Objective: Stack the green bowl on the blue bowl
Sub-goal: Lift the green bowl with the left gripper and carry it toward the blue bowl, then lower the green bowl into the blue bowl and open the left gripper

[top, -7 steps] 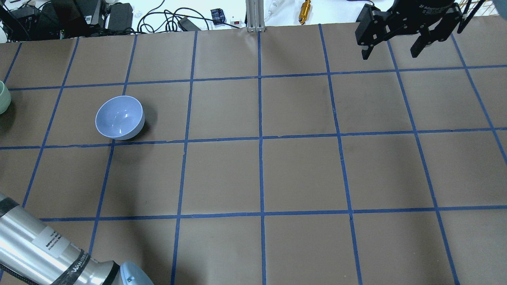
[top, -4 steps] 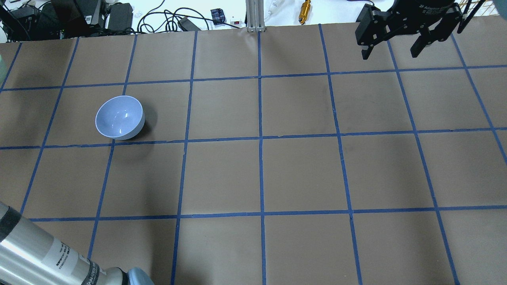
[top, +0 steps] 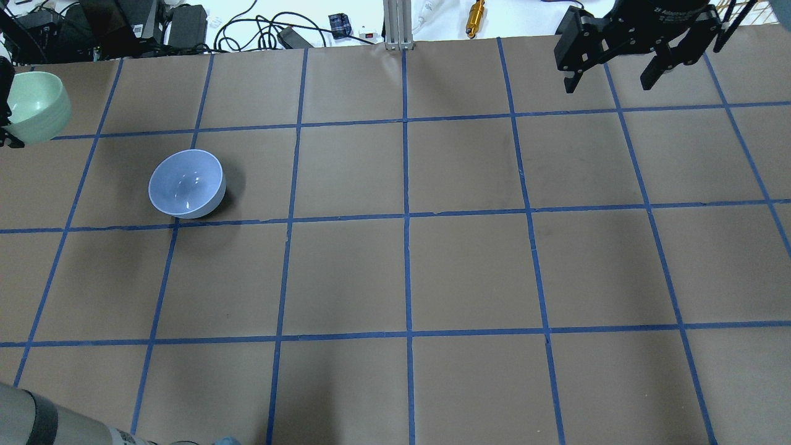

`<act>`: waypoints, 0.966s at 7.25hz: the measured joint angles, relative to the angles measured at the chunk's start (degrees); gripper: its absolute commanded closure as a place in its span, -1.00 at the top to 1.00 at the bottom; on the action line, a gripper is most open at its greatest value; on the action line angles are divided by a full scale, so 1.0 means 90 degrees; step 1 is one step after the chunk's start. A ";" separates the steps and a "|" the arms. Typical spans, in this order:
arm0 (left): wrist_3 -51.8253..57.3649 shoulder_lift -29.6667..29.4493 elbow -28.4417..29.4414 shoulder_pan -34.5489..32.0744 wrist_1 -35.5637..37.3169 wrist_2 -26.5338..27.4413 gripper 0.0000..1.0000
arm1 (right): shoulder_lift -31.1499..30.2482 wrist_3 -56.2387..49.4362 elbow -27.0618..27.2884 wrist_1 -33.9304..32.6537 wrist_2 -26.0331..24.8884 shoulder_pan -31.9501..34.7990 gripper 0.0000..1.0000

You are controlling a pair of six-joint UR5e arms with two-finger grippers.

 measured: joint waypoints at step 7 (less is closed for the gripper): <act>-0.1660 0.0787 -0.3270 -0.1405 0.2866 -0.0235 0.96 | 0.0002 -0.0008 0.0000 0.0000 0.0000 0.0000 1.00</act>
